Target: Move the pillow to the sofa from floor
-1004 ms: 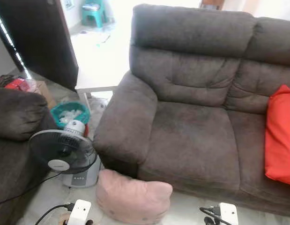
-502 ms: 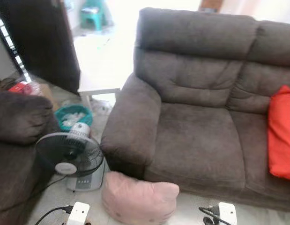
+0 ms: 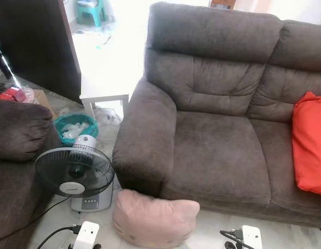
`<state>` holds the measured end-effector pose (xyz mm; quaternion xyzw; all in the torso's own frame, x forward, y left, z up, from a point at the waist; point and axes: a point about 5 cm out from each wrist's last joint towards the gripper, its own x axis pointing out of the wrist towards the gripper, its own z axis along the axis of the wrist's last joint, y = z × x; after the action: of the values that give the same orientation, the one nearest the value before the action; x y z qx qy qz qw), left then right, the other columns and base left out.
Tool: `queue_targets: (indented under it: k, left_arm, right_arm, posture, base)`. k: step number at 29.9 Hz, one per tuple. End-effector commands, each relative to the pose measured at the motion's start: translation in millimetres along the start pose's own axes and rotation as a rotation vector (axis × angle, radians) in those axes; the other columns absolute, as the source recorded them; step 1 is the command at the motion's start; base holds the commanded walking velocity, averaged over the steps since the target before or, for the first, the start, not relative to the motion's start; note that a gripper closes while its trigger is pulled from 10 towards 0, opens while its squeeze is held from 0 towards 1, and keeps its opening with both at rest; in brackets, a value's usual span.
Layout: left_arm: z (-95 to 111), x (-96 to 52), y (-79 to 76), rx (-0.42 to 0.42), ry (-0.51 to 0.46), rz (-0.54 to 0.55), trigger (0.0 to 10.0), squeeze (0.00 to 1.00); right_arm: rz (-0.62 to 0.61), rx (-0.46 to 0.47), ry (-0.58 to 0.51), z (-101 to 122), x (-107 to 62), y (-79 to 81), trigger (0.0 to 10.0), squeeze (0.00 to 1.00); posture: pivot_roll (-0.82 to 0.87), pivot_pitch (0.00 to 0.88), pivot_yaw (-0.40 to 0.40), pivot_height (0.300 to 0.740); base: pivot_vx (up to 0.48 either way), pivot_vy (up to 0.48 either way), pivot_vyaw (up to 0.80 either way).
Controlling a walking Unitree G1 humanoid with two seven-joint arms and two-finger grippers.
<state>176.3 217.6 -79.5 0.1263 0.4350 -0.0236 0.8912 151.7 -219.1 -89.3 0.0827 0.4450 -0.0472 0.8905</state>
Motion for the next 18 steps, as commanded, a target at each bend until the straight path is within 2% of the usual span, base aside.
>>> queue_targets:
  k: [1, 5, 9, 15, 18]
  left_arm:
    - [-4.6, -0.9, -1.7, 0.009, 0.017, -0.006, 10.0, 0.00]
    - [-4.5, -0.9, -1.7, 0.009, 0.017, -0.007, 10.0, 0.00]
    - [-4.5, -0.9, -1.7, 0.010, 0.017, -0.007, 10.0, 0.00]
    - [-4.4, -0.9, -1.6, 0.011, 0.017, -0.007, 10.0, 0.00]
    - [-4.4, -0.9, -1.5, 0.011, 0.017, -0.006, 10.0, 0.00]
  right_arm:
    - [-0.010, 0.000, 0.000, -0.3, -0.9, -3.2, 10.0, 0.00]
    - [-0.009, -0.005, 0.003, -0.3, -0.8, -3.2, 10.0, 0.00]
    - [-0.008, -0.005, 0.004, -0.3, -0.8, -3.2, 10.0, 0.00]
    - [-0.009, -0.004, 0.002, -0.2, -0.8, -3.2, 10.0, 0.00]
    - [-0.008, -0.004, 0.002, -0.3, -0.8, -3.2, 10.0, 0.00]
  posture:
    - [0.09, 0.027, -0.050, 0.740]
    - [0.09, 0.030, -0.051, 0.740]
    - [0.09, 0.032, -0.051, 0.740]
    - [0.09, 0.033, -0.050, 0.740]
    - [0.09, 0.033, -0.050, 0.740]
  base:
    - [0.000, 0.000, 0.00]
    - [0.000, 0.000, 0.00]
    - [0.000, 0.371, 0.00]
    - [0.000, 0.000, 0.00]
    - [0.000, 0.267, 0.00]
